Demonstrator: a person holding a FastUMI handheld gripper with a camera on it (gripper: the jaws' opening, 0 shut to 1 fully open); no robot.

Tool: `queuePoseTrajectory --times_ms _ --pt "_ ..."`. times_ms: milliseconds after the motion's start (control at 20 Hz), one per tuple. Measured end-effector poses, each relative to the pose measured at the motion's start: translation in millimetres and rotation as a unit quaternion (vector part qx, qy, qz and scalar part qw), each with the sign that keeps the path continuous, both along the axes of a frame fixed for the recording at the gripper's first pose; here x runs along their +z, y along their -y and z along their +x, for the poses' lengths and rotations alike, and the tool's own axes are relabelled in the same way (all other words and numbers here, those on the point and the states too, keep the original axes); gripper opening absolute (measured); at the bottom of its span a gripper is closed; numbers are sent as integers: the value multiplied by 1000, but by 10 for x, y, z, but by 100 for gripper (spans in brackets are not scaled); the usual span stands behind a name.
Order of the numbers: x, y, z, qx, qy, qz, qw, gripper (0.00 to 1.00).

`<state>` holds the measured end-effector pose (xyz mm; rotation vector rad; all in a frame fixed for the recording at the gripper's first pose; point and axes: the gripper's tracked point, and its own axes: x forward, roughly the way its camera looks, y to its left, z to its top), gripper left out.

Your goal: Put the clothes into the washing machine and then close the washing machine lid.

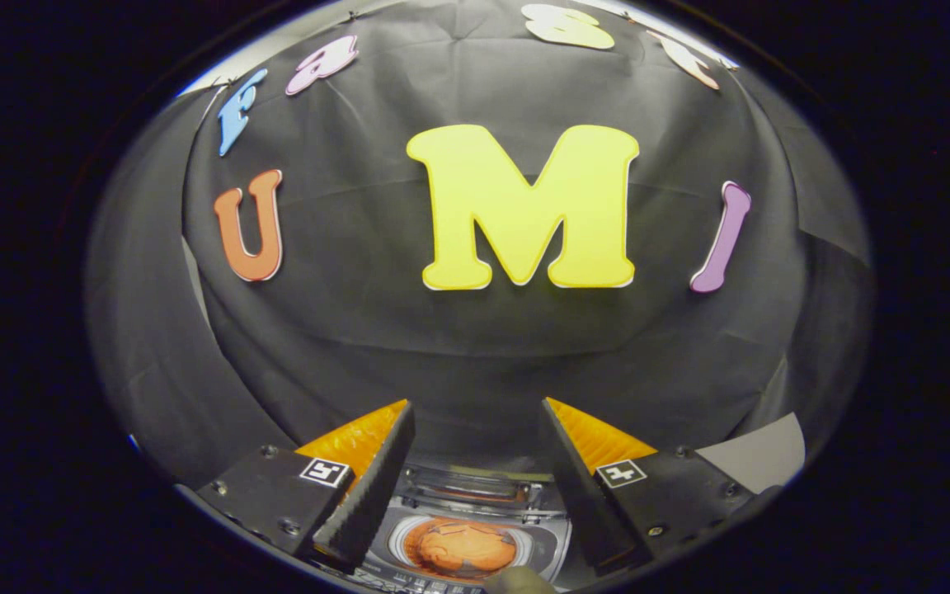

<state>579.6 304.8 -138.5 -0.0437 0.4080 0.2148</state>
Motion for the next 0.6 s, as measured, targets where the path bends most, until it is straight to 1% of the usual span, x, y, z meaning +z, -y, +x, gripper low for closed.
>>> queuePoseTrajectory --times_ms 450,600 --pt "-483 -34 659 -26 -63 29 997 94" --pt "-745 -34 810 -41 -83 21 995 94"
